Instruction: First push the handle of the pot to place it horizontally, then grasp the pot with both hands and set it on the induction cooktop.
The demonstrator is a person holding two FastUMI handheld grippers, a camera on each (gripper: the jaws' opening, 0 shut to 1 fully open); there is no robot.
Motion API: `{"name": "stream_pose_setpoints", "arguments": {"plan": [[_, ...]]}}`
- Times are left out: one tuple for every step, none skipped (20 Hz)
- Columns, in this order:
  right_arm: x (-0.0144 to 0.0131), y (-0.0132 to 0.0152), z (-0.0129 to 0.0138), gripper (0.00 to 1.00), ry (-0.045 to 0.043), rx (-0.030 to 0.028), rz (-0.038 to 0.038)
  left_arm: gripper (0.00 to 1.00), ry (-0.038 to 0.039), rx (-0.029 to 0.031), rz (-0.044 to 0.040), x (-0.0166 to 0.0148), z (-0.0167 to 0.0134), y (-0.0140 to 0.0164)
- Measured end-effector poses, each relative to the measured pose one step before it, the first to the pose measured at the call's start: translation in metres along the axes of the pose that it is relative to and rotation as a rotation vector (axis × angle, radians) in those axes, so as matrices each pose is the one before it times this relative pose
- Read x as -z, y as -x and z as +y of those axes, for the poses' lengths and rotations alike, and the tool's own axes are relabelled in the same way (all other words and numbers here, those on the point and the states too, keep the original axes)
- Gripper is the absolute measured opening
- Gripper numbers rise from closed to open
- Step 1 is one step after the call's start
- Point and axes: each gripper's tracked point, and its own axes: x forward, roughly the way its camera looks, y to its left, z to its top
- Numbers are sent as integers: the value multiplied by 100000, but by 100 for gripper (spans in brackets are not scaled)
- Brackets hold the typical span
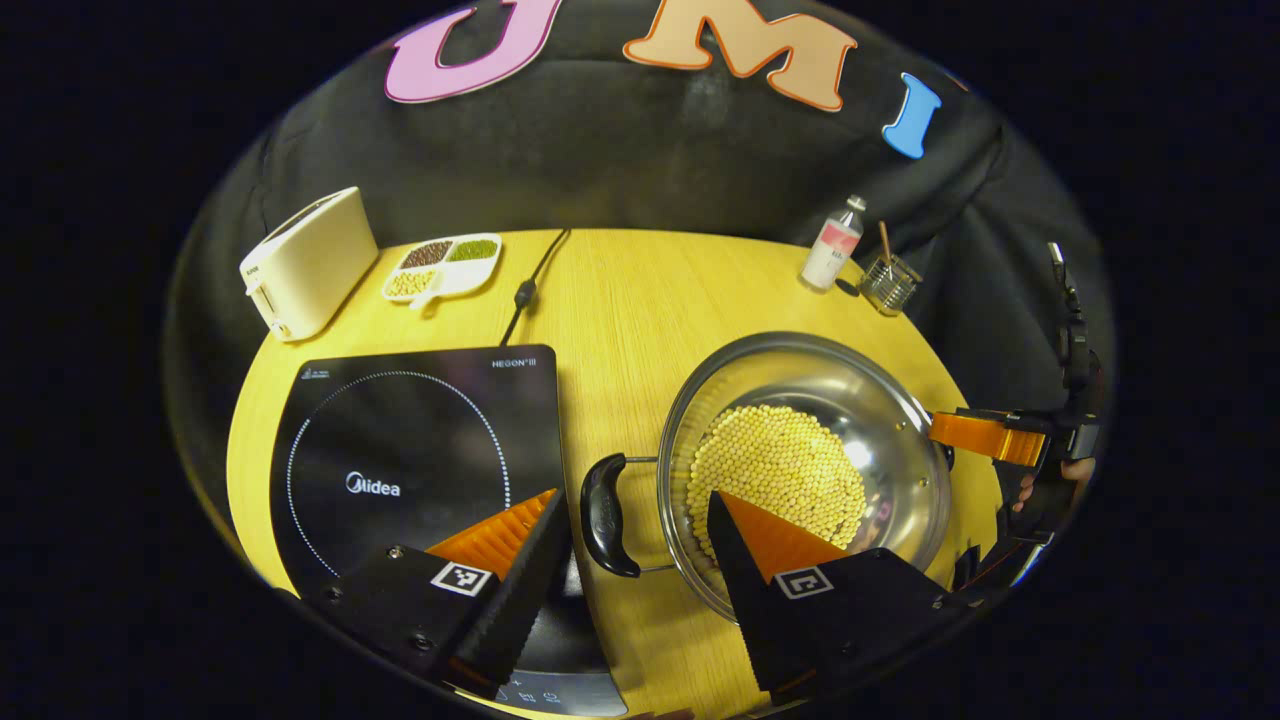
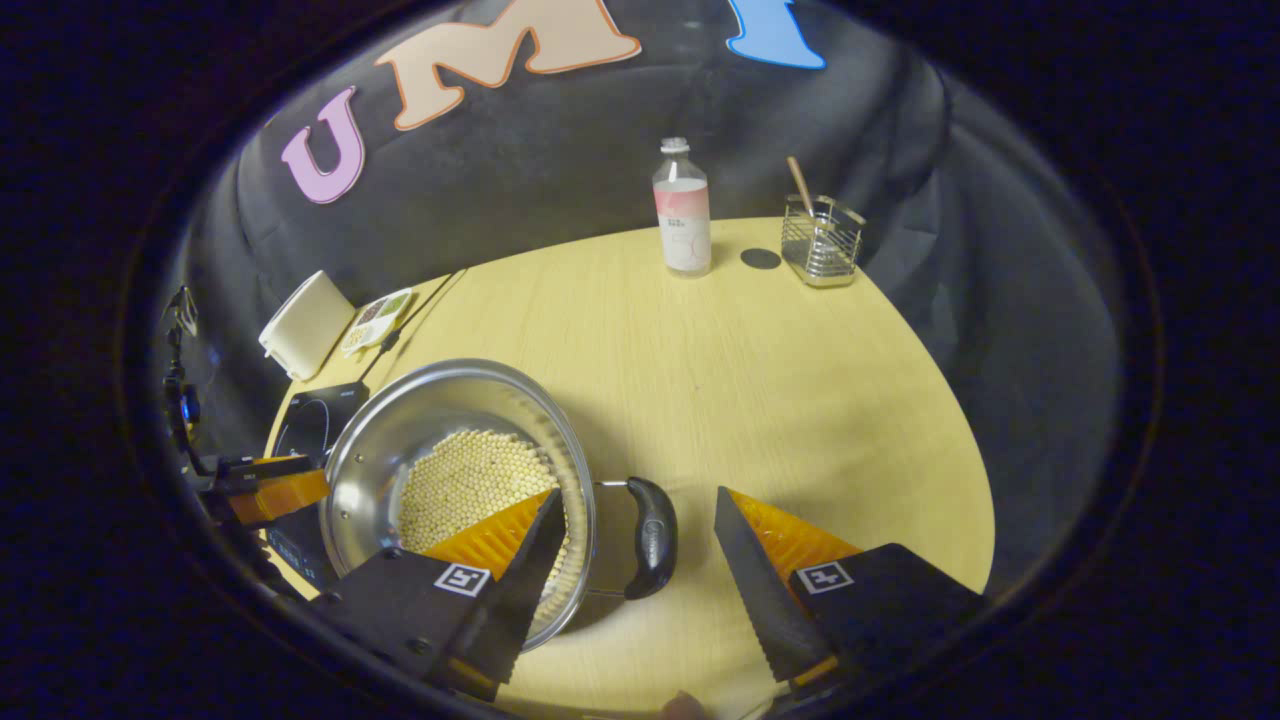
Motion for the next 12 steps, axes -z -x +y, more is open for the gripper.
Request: {"name": "stream_pose_setpoints", "arguments": {"plan": [[194,-205,-11,95,-760,-214,876,87,1151,-162,2114,399,98,-372],[88,-412,-113,94,-909,-95,750,86,537,-870,1909,210,291,-285],[255,-297,-15,88,-738,-270,907,85,-1843,-304,-2234,-717,180,-16],[242,-283,6,88,-185,-153,871,78,-1940,92,1016,-133,13,-405],[428,-353,-31,88,383,62,1031,80,-3126,-1324,1109,209,309,-152],[182,-253,34,93,580,-115,696,77,-3236,-742,674,-207,14,-260],[197,-241,77,93,331,-101,547,75,-2436,-575,997,-22,-99,-182],[42,-262,-34,88,78,135,528,74,-862,1075,1090,110,-509,-455],[184,-231,-63,88,-2,175,641,75,-114,-2067,3856,634,-68,-124],[56,-222,-115,88,247,417,629,76,-1183,112,-2176,-624,-93,-425],[98,-209,55,93,-257,-179,193,74,472,169,1341,110,-212,-358],[67,-87,-190,93,-262,325,301,71,73,279,1345,316,-246,-272]]}}
